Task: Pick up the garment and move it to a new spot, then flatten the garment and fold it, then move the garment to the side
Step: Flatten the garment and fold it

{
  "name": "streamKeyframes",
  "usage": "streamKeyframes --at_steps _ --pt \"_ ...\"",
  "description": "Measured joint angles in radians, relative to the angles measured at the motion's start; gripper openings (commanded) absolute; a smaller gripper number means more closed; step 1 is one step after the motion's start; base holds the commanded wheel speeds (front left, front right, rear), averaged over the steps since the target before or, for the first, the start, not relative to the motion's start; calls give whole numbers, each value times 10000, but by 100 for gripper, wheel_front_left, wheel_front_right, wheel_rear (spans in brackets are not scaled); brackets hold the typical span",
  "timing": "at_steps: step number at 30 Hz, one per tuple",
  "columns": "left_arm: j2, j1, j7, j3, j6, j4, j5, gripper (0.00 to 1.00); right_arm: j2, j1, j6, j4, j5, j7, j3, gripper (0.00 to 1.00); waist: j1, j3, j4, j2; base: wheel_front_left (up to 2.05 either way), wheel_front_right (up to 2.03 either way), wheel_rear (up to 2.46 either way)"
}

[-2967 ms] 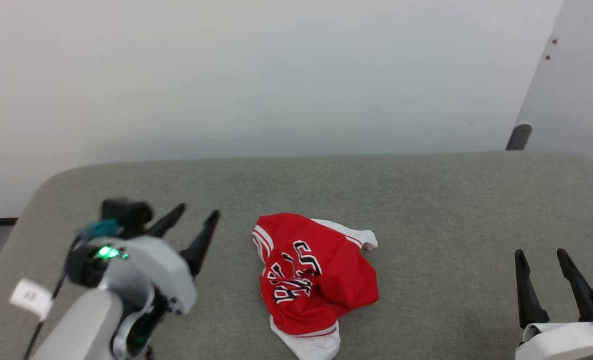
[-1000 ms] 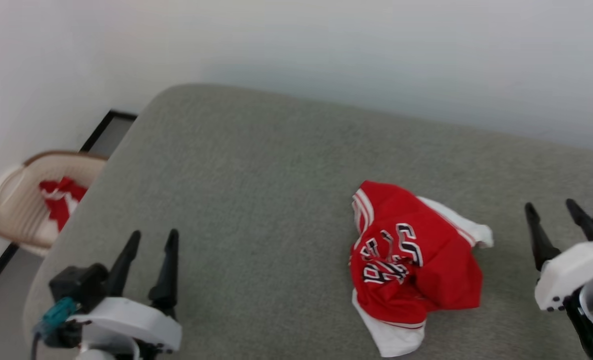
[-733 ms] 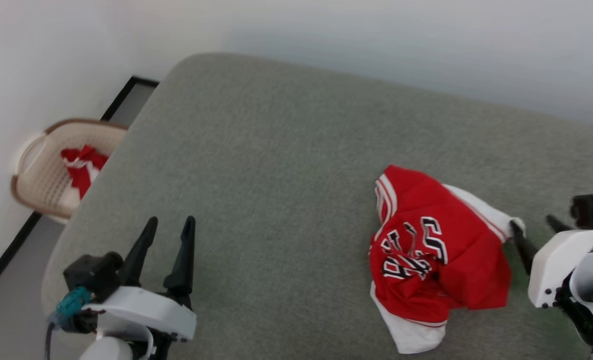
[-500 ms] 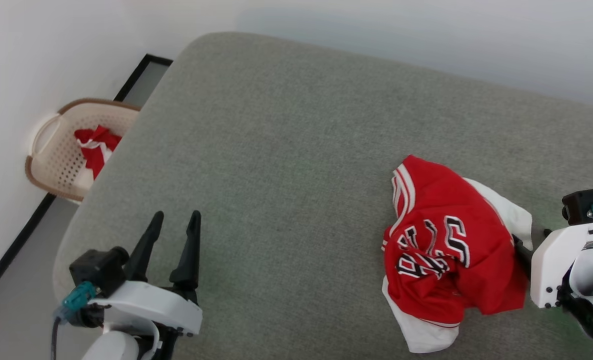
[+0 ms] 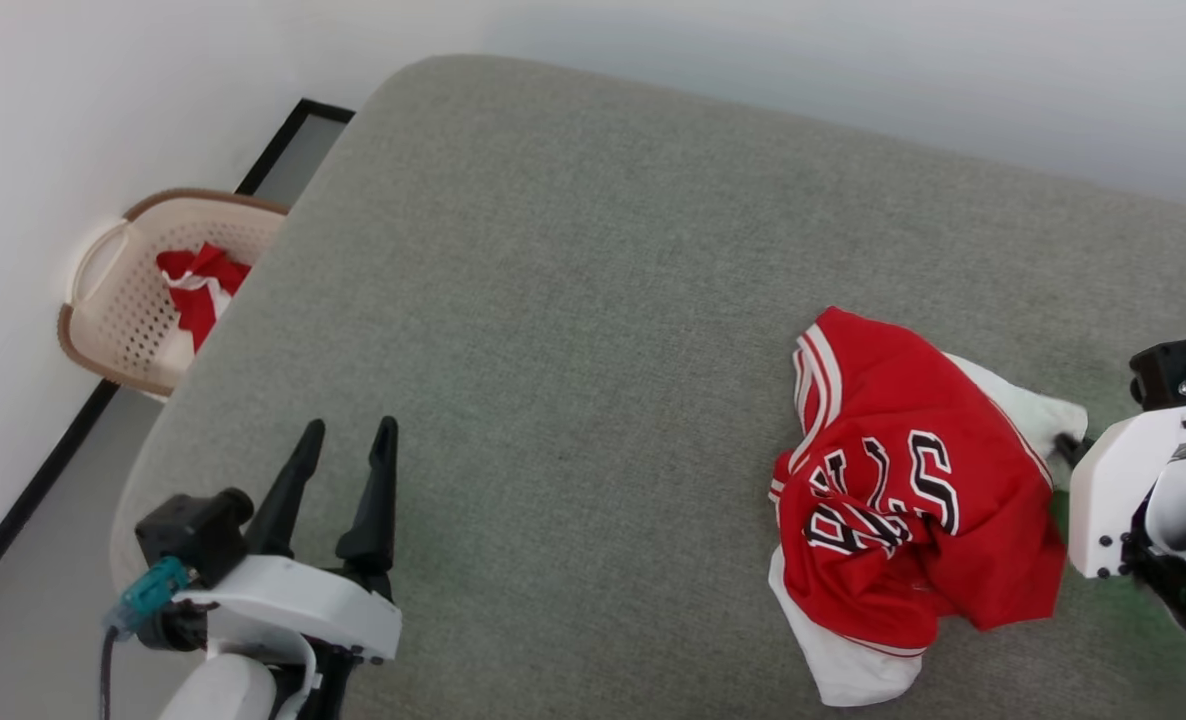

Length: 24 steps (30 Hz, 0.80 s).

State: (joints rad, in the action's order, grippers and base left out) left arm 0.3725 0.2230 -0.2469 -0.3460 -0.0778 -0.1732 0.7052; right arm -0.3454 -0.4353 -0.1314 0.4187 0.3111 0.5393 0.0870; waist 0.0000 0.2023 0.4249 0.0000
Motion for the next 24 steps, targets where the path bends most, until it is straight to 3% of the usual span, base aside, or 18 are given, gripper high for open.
streamKeyframes --at_steps 10,24 --pt "226 -239 -10 196 -19 21 73 100 -412 -129 2 -537 222 -451 -245 0 0 -498 -489 0 0 0 0" --pt "497 -587 192 176 -194 303 104 100 -863 1959 2 -1808 -222 -15 -2531 0 0 -1212 -1528 0 0 0 0"
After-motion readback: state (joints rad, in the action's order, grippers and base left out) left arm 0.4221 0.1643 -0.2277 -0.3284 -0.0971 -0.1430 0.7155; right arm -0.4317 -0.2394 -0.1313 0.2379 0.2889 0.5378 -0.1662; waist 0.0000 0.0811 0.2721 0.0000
